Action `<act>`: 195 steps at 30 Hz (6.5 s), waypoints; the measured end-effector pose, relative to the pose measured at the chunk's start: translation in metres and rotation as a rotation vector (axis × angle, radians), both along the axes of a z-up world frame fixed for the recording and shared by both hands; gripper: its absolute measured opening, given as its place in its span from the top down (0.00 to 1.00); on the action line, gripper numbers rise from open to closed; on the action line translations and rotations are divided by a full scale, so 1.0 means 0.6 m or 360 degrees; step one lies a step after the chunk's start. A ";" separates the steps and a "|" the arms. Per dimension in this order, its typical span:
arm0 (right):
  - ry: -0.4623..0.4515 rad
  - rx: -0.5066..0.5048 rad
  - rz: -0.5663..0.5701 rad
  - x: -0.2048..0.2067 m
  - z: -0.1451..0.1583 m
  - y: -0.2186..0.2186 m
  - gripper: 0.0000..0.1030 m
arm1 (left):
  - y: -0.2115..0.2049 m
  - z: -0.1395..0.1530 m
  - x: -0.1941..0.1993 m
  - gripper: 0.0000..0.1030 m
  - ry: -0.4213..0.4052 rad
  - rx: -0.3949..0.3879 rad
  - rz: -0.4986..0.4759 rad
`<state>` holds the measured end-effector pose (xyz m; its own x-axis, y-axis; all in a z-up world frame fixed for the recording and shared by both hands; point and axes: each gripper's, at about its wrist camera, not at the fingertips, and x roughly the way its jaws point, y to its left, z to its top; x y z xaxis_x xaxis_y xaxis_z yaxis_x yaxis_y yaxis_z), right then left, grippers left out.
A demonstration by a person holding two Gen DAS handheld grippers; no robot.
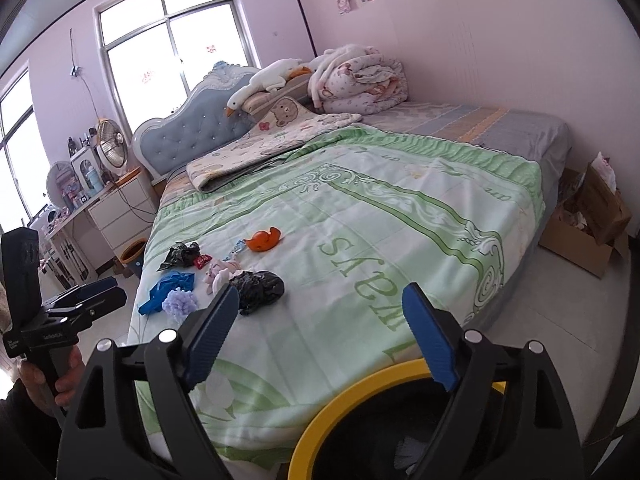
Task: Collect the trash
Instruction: 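Grasp the blue glove with the left tool while the right tool grasps the black plastic bag, then carry the blue glove and black bag over the bin with both tools, then open both tools to drop the glove and black bag into the bin, then move both open tools back toward the remaining trash on the bed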
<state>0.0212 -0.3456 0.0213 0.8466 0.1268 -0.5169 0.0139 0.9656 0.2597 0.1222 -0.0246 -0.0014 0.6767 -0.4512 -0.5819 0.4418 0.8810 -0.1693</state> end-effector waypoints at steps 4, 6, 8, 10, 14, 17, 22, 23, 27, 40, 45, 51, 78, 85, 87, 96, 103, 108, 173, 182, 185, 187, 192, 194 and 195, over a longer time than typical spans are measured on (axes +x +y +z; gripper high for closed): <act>-0.0015 -0.0043 0.0060 0.037 0.001 0.037 0.20 | 0.045 -0.004 0.028 0.08 0.0012 -0.0004 0.0115; -0.0019 -0.0038 0.0090 0.057 0.000 0.053 0.20 | 0.064 -0.008 0.042 0.08 0.0028 -0.0008 0.0164; -0.0013 -0.0050 0.0113 0.075 -0.003 0.067 0.19 | 0.082 -0.014 0.054 0.08 0.0046 -0.0007 0.0206; -0.0010 -0.0050 0.0130 0.094 -0.007 0.078 0.19 | 0.098 -0.021 0.067 0.08 0.0056 0.0004 0.0242; 0.0000 -0.0070 0.0140 0.131 -0.020 0.101 0.14 | 0.125 -0.039 0.090 0.08 0.0087 0.0020 0.0302; 0.0028 -0.0080 0.0193 0.160 -0.035 0.119 0.14 | 0.141 -0.058 0.111 0.08 0.0126 0.0026 0.0341; 0.0124 -0.0172 0.0253 0.206 -0.071 0.155 0.12 | 0.162 -0.094 0.144 0.08 0.0193 0.0039 0.0396; 0.0141 -0.0177 0.0262 0.214 -0.079 0.160 0.12 | 0.166 -0.101 0.150 0.08 0.0209 0.0038 0.0406; 0.0180 -0.0231 0.0288 0.242 -0.106 0.183 0.12 | 0.179 -0.129 0.174 0.08 0.0261 0.0050 0.0434; 0.0277 -0.0403 0.0353 0.306 -0.173 0.240 0.13 | 0.189 -0.187 0.227 0.08 0.0351 0.0029 0.0444; 0.0305 -0.0412 0.0363 0.327 -0.191 0.249 0.13 | 0.187 -0.200 0.242 0.08 0.0361 0.0031 0.0423; 0.0351 -0.0410 0.0383 0.350 -0.212 0.259 0.24 | 0.175 -0.210 0.247 0.24 0.0331 0.0082 0.0394; 0.0298 -0.0274 0.0328 0.334 -0.173 0.232 0.51 | 0.181 -0.146 0.209 0.80 0.0182 0.0036 0.0332; 0.0255 -0.0251 0.0327 0.290 -0.138 0.223 0.51 | 0.181 -0.109 0.171 0.80 0.0122 0.0022 0.0313; 0.0248 -0.0236 0.0320 0.277 -0.131 0.219 0.51 | 0.177 -0.100 0.160 0.80 0.0104 0.0021 0.0303; 0.0190 -0.0182 0.0291 0.216 -0.092 0.191 0.51 | 0.157 -0.059 0.100 0.80 0.0031 -0.0014 0.0249; 0.0138 -0.0161 0.0271 0.164 -0.065 0.170 0.51 | 0.129 -0.034 0.060 0.80 -0.0009 -0.0023 0.0216; 0.0103 -0.0147 0.0247 0.127 -0.048 0.151 0.51 | 0.100 -0.016 0.033 0.80 -0.0047 -0.0033 0.0152; 0.0257 0.0093 -0.0208 -0.207 -0.125 -0.142 0.47 | -0.323 -0.117 -0.144 0.76 0.0337 0.0129 -0.0718; 0.0300 0.0139 -0.0275 -0.205 -0.149 -0.165 0.38 | -0.313 -0.106 -0.142 0.45 0.0306 0.0085 -0.0688; 0.0288 0.0119 -0.0290 -0.205 -0.143 -0.166 0.36 | -0.306 -0.096 -0.138 0.31 0.0285 0.0050 -0.0664; 0.0270 0.0117 -0.0302 -0.204 -0.138 -0.169 0.31 | -0.299 -0.089 -0.133 0.25 0.0280 0.0031 -0.0639; 0.0231 0.0111 -0.0294 -0.196 -0.126 -0.169 0.25 | -0.273 -0.069 -0.119 0.15 0.0184 0.0020 -0.0560; 0.0199 0.0107 -0.0266 -0.190 -0.116 -0.163 0.23 | -0.260 -0.061 -0.112 0.14 0.0150 0.0015 -0.0524; 0.0180 0.0096 -0.0251 -0.186 -0.110 -0.158 0.23 | -0.253 -0.057 -0.107 0.13 0.0136 0.0013 -0.0504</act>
